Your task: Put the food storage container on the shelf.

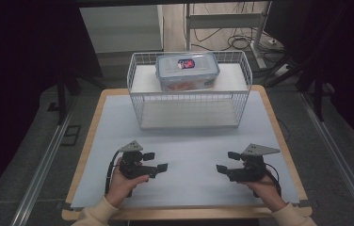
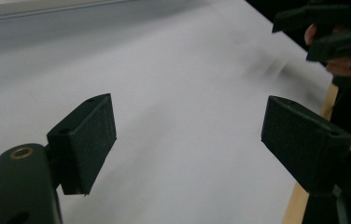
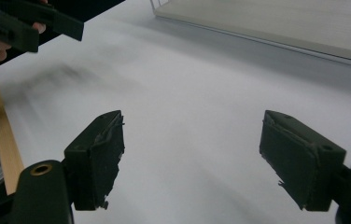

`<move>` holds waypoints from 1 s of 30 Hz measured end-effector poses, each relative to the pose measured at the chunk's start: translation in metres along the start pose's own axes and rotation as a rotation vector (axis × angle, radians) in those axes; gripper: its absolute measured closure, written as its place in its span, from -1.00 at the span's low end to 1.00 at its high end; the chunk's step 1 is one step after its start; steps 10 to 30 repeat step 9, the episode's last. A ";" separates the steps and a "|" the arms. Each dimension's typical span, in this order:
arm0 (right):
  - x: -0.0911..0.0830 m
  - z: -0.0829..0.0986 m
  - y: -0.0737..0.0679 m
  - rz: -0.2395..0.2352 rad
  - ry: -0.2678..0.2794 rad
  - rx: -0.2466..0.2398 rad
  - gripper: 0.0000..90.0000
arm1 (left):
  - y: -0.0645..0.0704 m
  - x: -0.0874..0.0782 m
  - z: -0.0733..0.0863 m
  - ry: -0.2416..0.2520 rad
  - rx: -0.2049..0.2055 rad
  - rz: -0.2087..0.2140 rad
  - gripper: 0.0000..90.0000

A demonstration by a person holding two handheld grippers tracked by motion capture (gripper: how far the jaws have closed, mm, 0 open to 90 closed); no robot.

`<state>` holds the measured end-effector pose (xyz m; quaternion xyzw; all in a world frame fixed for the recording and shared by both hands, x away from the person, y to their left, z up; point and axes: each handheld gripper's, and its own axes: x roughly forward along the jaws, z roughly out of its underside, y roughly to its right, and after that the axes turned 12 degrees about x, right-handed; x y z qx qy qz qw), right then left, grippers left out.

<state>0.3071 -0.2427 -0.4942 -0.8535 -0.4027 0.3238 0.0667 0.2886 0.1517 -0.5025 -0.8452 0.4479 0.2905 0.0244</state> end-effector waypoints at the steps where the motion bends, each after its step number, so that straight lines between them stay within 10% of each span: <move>1: 0.000 0.000 0.000 0.000 0.007 0.003 -0.51 | 0.000 0.001 0.002 -0.007 0.008 -0.008 -0.61; 30: 0.000 0.003 0.002 0.047 0.012 -0.015 -0.61 | -0.007 0.004 0.007 -0.014 -0.026 -0.022 -0.60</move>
